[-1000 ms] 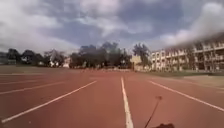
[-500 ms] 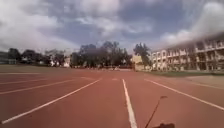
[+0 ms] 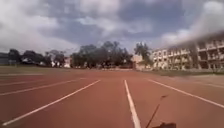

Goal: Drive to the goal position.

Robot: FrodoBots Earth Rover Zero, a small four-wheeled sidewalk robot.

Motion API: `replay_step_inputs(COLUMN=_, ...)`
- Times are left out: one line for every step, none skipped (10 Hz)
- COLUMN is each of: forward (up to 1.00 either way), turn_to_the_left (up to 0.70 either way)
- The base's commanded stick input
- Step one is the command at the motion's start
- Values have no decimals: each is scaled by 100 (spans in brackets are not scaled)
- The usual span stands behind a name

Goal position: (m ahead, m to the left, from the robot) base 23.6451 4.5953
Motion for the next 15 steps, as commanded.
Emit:
replay_step_inputs(forward=70, turn_to_the_left=0)
replay_step_inputs(forward=70, turn_to_the_left=0)
replay_step_inputs(forward=70, turn_to_the_left=0)
replay_step_inputs(forward=70, turn_to_the_left=0)
replay_step_inputs(forward=70, turn_to_the_left=0)
replay_step_inputs(forward=70, turn_to_the_left=0)
replay_step_inputs(forward=70, turn_to_the_left=0)
replay_step_inputs(forward=70, turn_to_the_left=0)
replay_step_inputs(forward=70, turn_to_the_left=0)
replay_step_inputs(forward=70, turn_to_the_left=0)
replay_step_inputs(forward=70, turn_to_the_left=0)
replay_step_inputs(forward=70, turn_to_the_left=-16)
replay_step_inputs(forward=70, turn_to_the_left=-35)
replay_step_inputs(forward=70, turn_to_the_left=-35)
replay_step_inputs(forward=70, turn_to_the_left=-35)
